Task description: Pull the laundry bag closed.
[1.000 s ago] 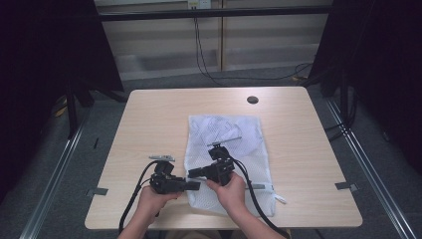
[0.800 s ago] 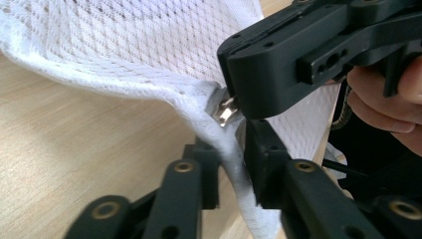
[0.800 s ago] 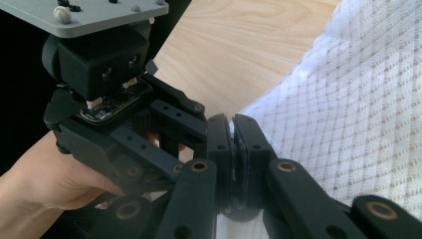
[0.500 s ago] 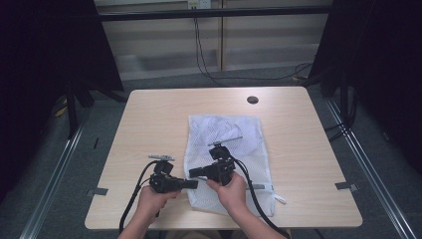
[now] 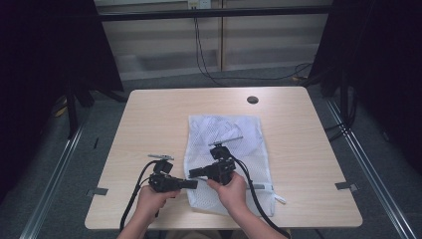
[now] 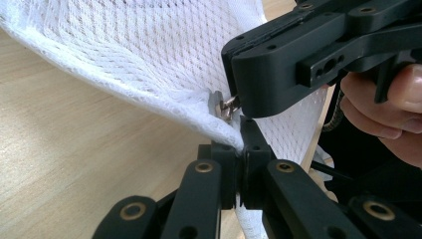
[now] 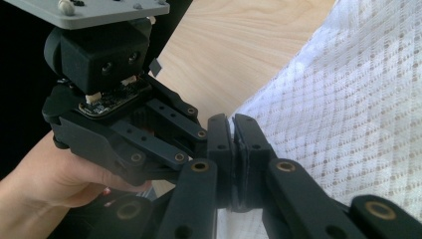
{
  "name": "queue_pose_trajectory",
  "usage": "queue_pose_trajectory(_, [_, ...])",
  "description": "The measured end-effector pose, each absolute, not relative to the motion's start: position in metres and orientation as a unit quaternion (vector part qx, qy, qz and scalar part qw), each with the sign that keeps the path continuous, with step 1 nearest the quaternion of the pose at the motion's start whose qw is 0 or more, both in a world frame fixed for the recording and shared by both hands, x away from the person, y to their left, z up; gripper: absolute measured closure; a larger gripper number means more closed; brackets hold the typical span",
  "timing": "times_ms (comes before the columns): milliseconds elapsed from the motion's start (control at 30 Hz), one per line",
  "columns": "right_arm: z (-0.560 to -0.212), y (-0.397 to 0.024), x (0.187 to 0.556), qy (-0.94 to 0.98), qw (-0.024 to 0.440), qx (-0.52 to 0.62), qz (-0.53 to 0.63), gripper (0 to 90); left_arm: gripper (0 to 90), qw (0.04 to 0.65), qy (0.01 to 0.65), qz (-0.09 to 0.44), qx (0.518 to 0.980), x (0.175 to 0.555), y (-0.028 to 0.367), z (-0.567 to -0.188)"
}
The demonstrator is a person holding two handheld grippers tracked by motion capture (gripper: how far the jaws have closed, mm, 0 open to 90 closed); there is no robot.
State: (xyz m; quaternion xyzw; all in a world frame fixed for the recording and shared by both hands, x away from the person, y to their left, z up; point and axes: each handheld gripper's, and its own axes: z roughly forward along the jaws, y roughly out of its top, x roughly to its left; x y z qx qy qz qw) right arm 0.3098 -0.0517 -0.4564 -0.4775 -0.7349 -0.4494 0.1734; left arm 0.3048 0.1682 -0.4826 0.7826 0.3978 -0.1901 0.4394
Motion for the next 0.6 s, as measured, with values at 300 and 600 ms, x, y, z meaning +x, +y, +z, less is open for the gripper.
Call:
queue_pose_trajectory(300, [-0.4583, -0.0517, 0.3107, -0.732, 0.184, -0.48, -0.447, 86.4, 88.1, 0.436, 0.397, -0.193, 0.785, 0.3048, 0.1678, -0.483])
queue_pose_trajectory(600, [-0.4546, -0.0586, 0.3096, -0.737, 0.174, -0.482, -0.441, 86.8, 88.3, 0.439, 0.396, -0.189, 0.784, 0.3048, 0.1692, -0.4818])
